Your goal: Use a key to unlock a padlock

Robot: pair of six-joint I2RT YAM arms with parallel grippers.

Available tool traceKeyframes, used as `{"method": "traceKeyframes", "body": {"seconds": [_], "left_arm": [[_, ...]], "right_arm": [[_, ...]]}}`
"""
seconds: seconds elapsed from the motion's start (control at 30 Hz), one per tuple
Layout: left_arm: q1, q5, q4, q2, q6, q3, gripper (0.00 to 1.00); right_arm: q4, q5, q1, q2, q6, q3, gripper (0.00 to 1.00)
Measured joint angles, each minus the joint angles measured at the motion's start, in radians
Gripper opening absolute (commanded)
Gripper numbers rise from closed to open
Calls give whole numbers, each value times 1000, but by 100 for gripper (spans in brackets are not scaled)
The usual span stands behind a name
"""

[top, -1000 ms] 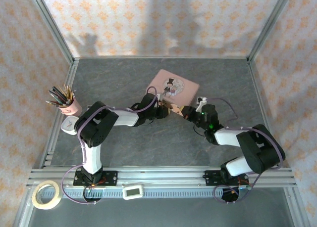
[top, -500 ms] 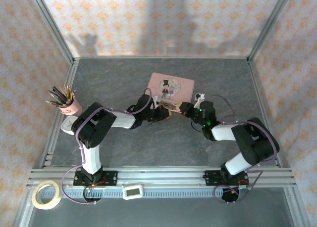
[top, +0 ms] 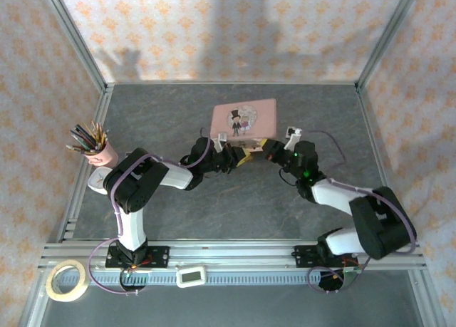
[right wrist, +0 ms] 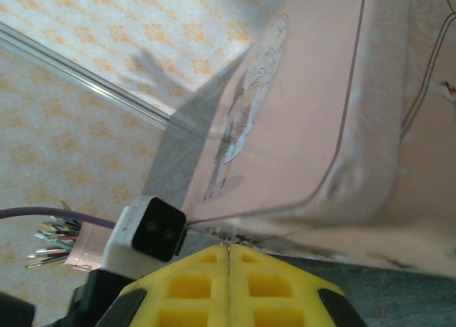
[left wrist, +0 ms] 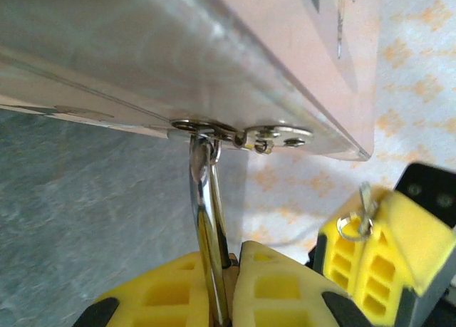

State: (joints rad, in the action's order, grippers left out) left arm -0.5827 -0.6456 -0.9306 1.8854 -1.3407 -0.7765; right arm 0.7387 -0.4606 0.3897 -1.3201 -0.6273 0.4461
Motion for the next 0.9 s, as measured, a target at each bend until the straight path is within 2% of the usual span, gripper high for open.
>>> {"method": "traceKeyframes", "body": {"seconds": [0.13,0.43,0.9], "left_arm": [[-7,49,-51,0,-49,1,0],[-53,165,-124,16,-103,2,0],[-90,222,-160,79,-111,2,0]], "right_arm": [[-5,-8,0,80,-44,-61,0],[72,-38,2,81,-221,-206,0],[346,-36,24,-30,-428,-253,0]]}}
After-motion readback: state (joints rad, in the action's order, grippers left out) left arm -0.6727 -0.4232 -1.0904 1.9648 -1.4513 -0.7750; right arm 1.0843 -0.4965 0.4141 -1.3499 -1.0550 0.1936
